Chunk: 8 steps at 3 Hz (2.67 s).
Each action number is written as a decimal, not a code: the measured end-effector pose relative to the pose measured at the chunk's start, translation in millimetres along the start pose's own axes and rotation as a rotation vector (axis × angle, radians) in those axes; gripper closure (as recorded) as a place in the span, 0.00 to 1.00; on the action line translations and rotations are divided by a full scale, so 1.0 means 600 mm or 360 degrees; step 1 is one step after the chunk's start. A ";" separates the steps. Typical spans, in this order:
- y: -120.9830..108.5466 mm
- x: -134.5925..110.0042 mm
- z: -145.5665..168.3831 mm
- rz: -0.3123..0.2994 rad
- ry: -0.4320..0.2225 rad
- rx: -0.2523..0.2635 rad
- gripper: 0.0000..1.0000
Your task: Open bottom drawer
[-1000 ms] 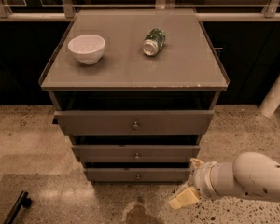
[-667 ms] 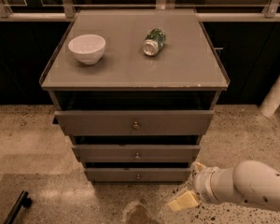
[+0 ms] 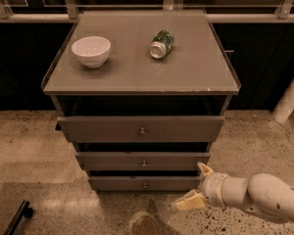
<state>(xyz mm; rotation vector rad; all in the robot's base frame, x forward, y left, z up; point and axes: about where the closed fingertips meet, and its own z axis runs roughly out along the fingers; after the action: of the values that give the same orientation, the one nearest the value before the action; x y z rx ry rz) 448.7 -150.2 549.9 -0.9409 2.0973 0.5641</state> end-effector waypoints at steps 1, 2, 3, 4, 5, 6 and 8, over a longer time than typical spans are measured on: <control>-0.028 0.020 0.058 -0.0095 -0.0127 -0.0237 0.00; -0.016 0.079 0.142 -0.0049 -0.0187 -0.0551 0.00; 0.020 0.111 0.168 0.0028 -0.0228 -0.0714 0.00; 0.022 0.112 0.168 0.0028 -0.0226 -0.0717 0.00; 0.029 0.138 0.180 0.0105 -0.0184 -0.0624 0.00; 0.041 0.219 0.217 0.0298 -0.0200 -0.0452 0.00; 0.060 0.367 0.310 0.0548 -0.0102 -0.0312 0.00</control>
Offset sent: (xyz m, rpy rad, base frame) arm -0.0220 0.0684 -0.2015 0.5456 0.3054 0.5345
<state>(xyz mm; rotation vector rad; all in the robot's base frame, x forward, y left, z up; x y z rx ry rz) 408.3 -105.0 266.0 -0.6567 2.1873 0.9777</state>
